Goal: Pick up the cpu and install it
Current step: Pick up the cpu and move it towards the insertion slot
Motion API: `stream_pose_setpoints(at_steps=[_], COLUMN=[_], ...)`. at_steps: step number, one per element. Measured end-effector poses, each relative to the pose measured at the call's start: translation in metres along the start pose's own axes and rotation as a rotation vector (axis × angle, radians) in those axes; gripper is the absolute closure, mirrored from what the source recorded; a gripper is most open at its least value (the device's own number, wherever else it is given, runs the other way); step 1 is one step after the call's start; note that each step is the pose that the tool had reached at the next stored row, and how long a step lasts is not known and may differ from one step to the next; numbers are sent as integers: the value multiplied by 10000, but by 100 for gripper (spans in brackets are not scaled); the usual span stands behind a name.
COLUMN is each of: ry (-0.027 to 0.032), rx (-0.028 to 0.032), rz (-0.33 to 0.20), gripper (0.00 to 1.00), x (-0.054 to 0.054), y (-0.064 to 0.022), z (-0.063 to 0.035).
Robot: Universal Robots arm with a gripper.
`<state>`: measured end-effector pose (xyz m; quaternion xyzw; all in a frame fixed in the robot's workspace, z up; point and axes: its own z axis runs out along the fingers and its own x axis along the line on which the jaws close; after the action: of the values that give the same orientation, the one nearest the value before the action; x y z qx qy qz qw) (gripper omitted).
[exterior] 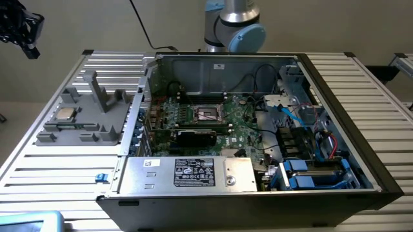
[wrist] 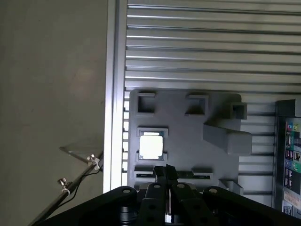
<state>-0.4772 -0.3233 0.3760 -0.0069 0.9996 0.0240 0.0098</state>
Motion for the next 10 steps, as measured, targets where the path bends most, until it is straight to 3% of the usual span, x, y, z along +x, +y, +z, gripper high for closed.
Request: stream_pose_setpoints(at_steps=[2, 3, 6, 10], ry=[0, 0, 0, 1], rx=[0, 0, 0, 0], rz=[0, 0, 0, 0], gripper=[77, 77, 58, 47], x=[0, 0, 1, 1], y=[0, 0, 0, 0], z=[0, 0, 0, 0])
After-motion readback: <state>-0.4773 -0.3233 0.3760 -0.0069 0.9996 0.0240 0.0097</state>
